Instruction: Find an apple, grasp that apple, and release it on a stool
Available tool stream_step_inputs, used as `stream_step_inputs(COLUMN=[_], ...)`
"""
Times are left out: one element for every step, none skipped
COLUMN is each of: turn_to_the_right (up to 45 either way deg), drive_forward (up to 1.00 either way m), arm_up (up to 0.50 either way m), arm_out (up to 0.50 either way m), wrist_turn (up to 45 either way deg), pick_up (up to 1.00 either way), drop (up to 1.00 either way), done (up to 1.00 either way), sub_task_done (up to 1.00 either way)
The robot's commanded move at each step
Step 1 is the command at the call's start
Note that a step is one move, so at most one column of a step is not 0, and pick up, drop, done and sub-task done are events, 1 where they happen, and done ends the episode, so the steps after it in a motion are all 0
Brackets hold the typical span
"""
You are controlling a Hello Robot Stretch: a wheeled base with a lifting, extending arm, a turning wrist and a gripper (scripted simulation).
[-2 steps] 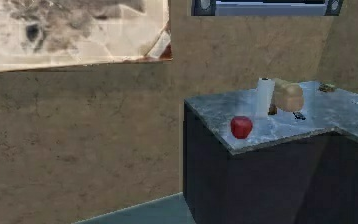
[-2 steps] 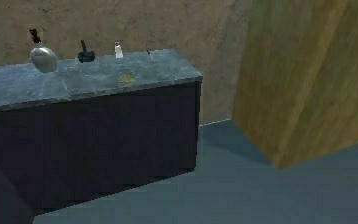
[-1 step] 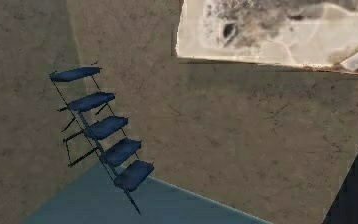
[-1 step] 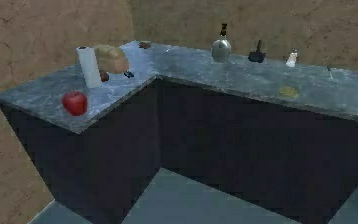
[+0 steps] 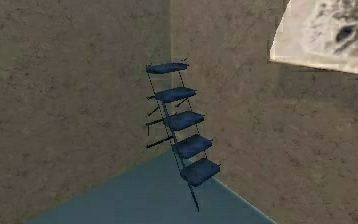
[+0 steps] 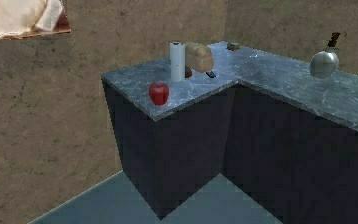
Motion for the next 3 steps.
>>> stream_step_inputs(turn_to_the_right=[0.0, 0.0, 0.0], drive_forward=[0.0, 0.0, 0.0], arm_up=[0.5, 0.38, 0.0], arm_out=[0.0, 0.0, 0.5], wrist_turn=[0.0, 0.0, 0.0], pick_up=[0.0, 0.0, 0.0], drop=[0.0, 0.0, 0.0], done=[0.0, 0.0, 0.0], sub_task_done=[0.0, 0.0, 0.0])
